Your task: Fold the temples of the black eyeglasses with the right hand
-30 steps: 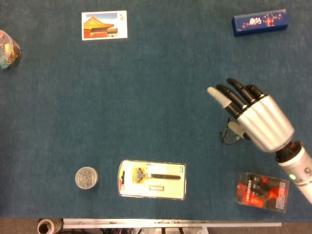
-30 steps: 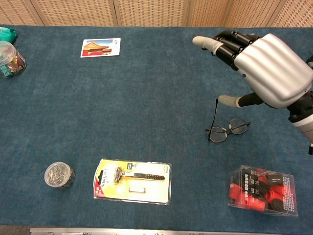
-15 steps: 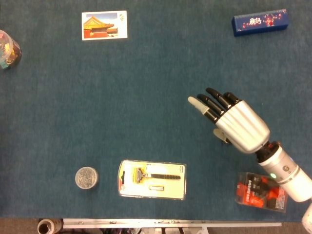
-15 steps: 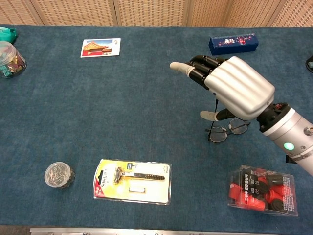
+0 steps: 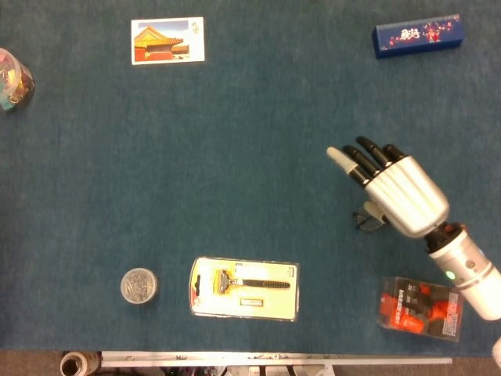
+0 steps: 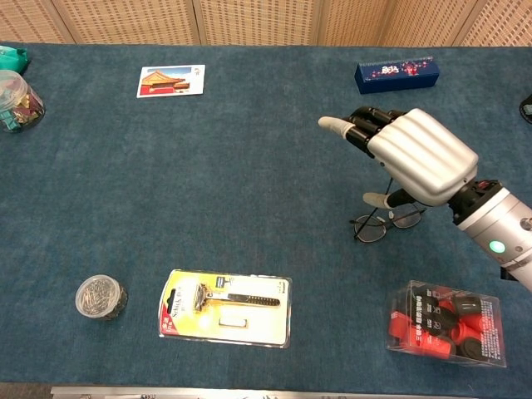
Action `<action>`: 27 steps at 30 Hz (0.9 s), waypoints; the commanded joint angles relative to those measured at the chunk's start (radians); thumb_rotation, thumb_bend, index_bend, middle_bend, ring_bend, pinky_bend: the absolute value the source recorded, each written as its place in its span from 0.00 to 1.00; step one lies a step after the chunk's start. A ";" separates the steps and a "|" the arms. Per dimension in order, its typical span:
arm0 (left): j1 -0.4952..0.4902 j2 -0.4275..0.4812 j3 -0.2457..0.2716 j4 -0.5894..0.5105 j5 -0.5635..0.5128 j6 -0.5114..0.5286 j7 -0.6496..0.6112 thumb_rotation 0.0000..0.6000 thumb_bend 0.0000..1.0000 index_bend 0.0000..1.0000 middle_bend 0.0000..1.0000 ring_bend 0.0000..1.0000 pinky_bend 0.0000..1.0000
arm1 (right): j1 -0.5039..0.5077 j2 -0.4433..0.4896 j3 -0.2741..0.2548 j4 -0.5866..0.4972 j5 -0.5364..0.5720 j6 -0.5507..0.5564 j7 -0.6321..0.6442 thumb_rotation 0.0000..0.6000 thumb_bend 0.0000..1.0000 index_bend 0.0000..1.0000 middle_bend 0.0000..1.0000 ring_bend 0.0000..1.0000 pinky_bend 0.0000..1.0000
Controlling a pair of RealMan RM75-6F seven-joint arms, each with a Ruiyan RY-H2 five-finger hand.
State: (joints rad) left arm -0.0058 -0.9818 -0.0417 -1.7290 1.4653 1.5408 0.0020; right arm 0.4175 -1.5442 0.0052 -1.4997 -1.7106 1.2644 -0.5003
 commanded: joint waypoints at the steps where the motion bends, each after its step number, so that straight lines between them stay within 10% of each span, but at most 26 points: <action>1: 0.000 0.000 0.000 0.000 -0.001 -0.001 0.003 1.00 0.03 0.43 0.46 0.38 0.50 | -0.011 0.009 -0.007 0.010 0.010 0.007 0.007 1.00 0.06 0.13 0.26 0.18 0.42; 27: 0.001 0.003 0.009 -0.011 0.008 -0.005 0.013 1.00 0.03 0.43 0.46 0.38 0.50 | -0.024 -0.093 -0.022 0.276 0.113 -0.081 0.100 1.00 0.06 0.13 0.26 0.18 0.42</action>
State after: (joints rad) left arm -0.0045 -0.9791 -0.0323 -1.7400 1.4736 1.5355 0.0147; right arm 0.3915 -1.6309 -0.0177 -1.2313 -1.6023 1.1891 -0.4038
